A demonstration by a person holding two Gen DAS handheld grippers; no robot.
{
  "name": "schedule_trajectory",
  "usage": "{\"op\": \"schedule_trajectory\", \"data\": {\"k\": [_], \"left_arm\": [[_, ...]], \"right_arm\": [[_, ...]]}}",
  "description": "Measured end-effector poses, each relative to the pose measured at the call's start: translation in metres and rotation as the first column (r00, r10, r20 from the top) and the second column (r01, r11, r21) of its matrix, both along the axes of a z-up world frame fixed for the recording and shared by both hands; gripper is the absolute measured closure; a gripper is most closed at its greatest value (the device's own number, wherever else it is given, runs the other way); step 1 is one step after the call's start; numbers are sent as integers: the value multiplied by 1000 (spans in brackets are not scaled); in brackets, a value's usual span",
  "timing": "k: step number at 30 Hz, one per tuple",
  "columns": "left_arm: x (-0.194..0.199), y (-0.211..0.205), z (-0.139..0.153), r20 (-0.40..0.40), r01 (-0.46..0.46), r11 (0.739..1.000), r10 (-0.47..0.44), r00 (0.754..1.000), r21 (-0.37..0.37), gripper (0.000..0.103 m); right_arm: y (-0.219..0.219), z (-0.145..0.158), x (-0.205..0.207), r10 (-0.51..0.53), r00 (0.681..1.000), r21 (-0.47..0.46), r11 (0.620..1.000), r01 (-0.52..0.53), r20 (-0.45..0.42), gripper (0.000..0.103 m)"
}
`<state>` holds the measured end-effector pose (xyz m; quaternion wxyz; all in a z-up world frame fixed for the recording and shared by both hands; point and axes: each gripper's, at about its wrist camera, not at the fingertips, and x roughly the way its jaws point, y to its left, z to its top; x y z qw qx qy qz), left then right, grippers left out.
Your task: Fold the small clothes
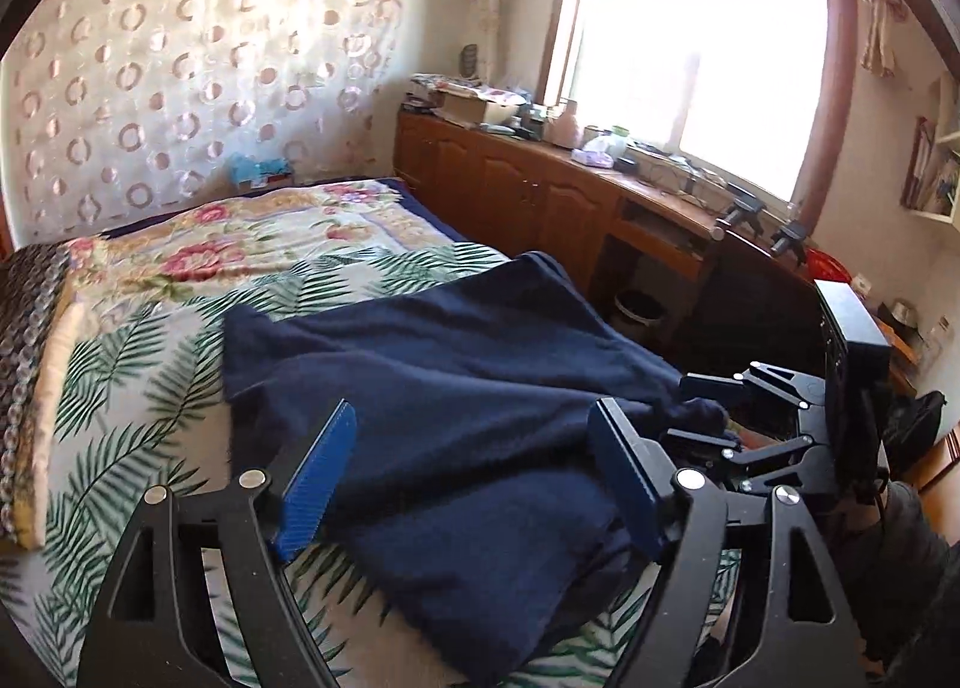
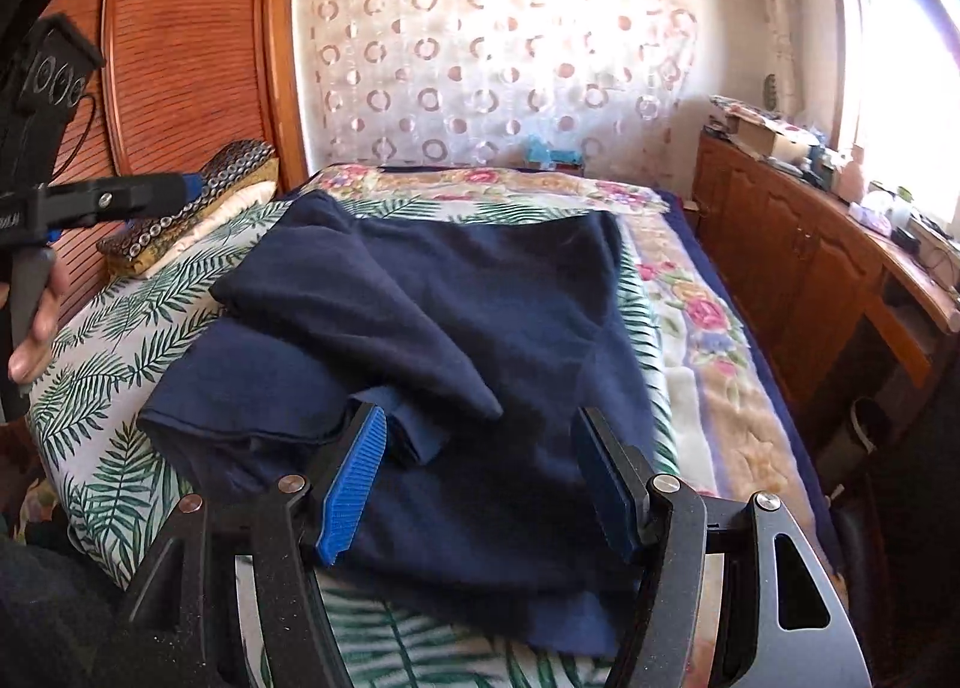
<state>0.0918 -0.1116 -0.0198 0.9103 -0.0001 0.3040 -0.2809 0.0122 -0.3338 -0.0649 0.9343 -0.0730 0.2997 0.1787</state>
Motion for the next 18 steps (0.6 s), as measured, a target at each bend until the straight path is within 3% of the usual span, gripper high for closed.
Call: {"op": "schedule_trajectory", "data": {"k": [11, 14, 16, 17, 18], "left_arm": [[0, 32, -21, -15, -109, 994, 110, 994, 28, 23], [-2, 35, -26, -11, -128, 991, 129, 992, 41, 23], [-3, 38, -30, -13, -129, 991, 130, 991, 40, 23], [-2, 39, -31, -16, -131, 991, 131, 991, 39, 23], [-3, 39, -32, -18, -133, 990, 133, 991, 39, 23]], "right_arm": [[23, -14, 56, 90, 986, -59, 993, -99, -139, 36], [26, -13, 58, 121, 982, -56, 990, -130, -148, 54], [28, -10, 54, 122, 984, -76, 988, -133, -128, 76], [27, -9, 51, 120, 986, -91, 987, -130, -117, 94], [27, -7, 50, 119, 987, -97, 987, -130, -108, 94]]}}
